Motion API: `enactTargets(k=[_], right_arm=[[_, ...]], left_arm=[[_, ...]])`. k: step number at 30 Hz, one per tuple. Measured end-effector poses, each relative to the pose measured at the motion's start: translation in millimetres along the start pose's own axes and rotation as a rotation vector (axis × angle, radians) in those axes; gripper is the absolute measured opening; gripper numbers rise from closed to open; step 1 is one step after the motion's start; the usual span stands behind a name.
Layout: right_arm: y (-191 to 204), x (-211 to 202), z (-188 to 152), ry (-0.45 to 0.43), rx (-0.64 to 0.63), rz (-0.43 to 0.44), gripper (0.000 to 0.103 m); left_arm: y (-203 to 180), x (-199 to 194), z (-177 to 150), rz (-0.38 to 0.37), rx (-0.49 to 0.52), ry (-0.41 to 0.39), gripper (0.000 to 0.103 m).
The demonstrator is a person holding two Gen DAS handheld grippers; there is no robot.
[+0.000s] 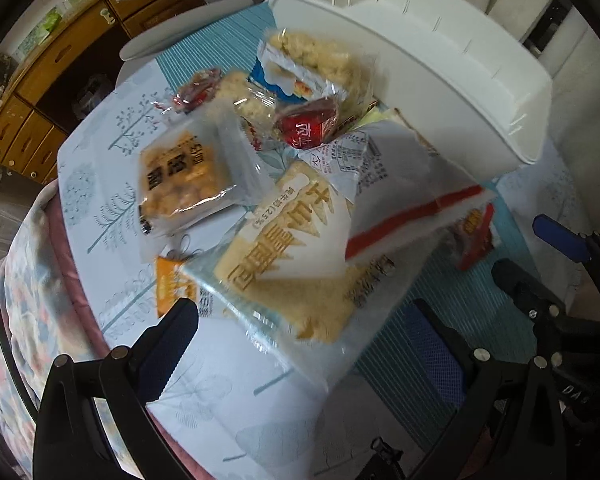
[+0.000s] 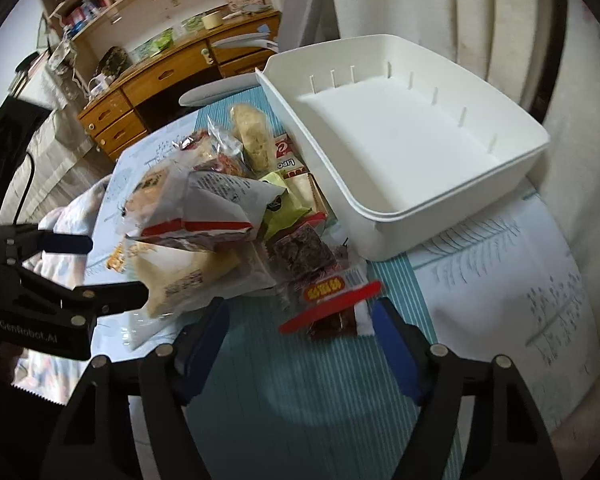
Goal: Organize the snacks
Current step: 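Move both tools toward the snack pile beside the white tray, then grasp the clear bread bag with the left tool while the right tool grasps a red-labelled packet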
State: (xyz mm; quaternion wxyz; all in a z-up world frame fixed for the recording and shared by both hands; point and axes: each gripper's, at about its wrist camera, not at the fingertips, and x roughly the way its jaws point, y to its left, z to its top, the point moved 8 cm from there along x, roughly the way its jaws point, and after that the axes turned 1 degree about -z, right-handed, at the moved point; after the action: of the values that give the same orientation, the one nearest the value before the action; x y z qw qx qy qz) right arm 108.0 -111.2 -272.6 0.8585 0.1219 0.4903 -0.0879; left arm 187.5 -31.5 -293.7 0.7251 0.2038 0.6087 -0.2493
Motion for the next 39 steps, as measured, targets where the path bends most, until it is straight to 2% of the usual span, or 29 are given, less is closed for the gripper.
enactTargets(k=[9, 16, 20, 23, 26, 30, 34, 39], right_arm=[[-2.3, 38.7, 3.9, -0.02, -0.078, 0.004, 0.069], [0.7, 53.5, 12.0, -0.052, -0.118, 0.005, 0.068], [1.4, 62.6, 13.8, -0.037, -0.129, 0.011, 0.068], [4.5, 65.5, 14.7, -0.046, -0.159, 0.005, 0.068], [4.4, 69.1, 16.3, -0.05, -0.181, 0.005, 0.068], [6.3, 72.0, 18.6, -0.047, -0.208, 0.018, 0.067], [9.5, 71.6, 19.2, -0.044, -0.235, 0.019, 0.061], [13.9, 72.6, 21.4, -0.02, -0.244, 0.01, 0.055]], left_arm=[[3.3, 34.7, 15.7, 0.049, -0.01, 0.055, 0.102], [1.2, 48.6, 27.4, 0.048, 0.0, 0.063, 0.102], [-3.1, 56.6, 32.4, 0.049, 0.009, 0.074, 0.103], [-10.4, 61.6, 34.7, 0.027, 0.011, 0.082, 0.103], [-12.6, 67.5, 36.0, -0.038, -0.026, 0.1, 0.103], [-11.8, 71.4, 37.5, -0.081, -0.053, 0.116, 0.103], [-0.9, 74.5, 37.3, -0.101, -0.062, 0.124, 0.102], [5.5, 75.2, 33.4, -0.131, -0.095, 0.14, 0.09]])
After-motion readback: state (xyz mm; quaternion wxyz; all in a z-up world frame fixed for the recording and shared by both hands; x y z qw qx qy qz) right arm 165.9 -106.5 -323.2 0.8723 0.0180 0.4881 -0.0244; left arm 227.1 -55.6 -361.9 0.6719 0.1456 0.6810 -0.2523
